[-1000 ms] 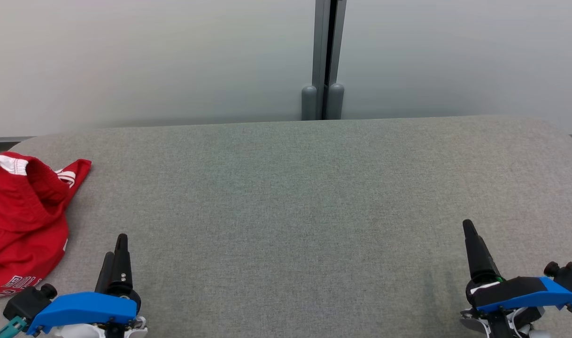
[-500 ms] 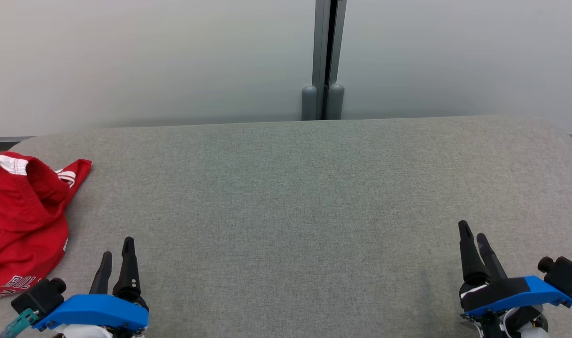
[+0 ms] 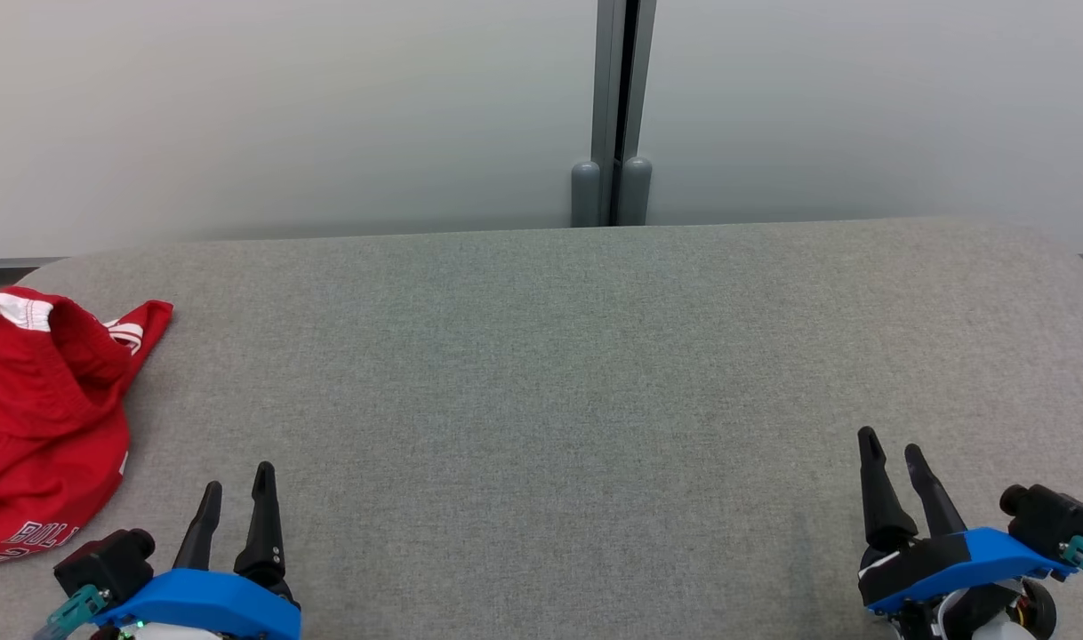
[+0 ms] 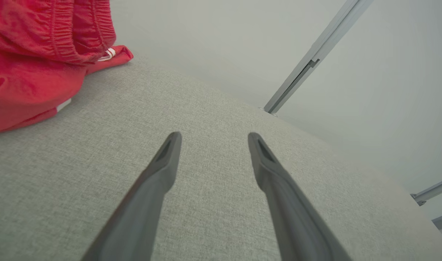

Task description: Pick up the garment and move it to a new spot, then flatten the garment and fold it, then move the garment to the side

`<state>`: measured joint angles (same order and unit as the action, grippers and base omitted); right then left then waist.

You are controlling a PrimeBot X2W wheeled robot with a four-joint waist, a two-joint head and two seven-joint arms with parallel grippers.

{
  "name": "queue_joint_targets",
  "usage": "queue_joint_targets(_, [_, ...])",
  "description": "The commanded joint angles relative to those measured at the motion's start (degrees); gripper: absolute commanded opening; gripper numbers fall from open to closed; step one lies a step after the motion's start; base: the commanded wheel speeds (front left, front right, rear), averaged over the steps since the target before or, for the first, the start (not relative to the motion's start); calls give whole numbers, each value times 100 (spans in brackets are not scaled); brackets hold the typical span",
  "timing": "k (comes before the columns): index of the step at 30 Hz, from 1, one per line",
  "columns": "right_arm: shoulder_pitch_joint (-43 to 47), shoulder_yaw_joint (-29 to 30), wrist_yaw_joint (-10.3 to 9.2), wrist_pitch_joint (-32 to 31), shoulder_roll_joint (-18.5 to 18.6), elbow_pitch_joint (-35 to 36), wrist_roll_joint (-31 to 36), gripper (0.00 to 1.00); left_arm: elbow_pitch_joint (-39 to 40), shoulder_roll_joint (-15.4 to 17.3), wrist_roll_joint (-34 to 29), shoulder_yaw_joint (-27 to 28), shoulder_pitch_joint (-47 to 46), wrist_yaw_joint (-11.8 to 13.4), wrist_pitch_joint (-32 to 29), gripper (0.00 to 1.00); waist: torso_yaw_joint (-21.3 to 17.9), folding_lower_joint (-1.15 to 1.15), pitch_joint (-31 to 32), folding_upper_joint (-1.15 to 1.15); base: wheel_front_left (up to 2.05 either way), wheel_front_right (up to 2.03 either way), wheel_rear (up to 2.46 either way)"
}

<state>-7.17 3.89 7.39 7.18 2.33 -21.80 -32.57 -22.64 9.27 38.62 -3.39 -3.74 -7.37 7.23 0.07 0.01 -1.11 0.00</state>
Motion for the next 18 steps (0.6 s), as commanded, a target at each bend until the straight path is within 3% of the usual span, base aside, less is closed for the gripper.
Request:
queue_joint_targets(1, [-117, -8, 9, 76, 47, 18, 239, 100, 25, 84, -211, -34, -44, -11, 67, 100, 1, 0, 0, 0, 0, 0, 0])
queue_joint_targets(18, [-54, -164, 12, 322, 57, 67, 1295, 100, 70, 199, -1253, -237, 10, -14, 318, 100, 4, 0, -11, 0, 0, 0, 0])
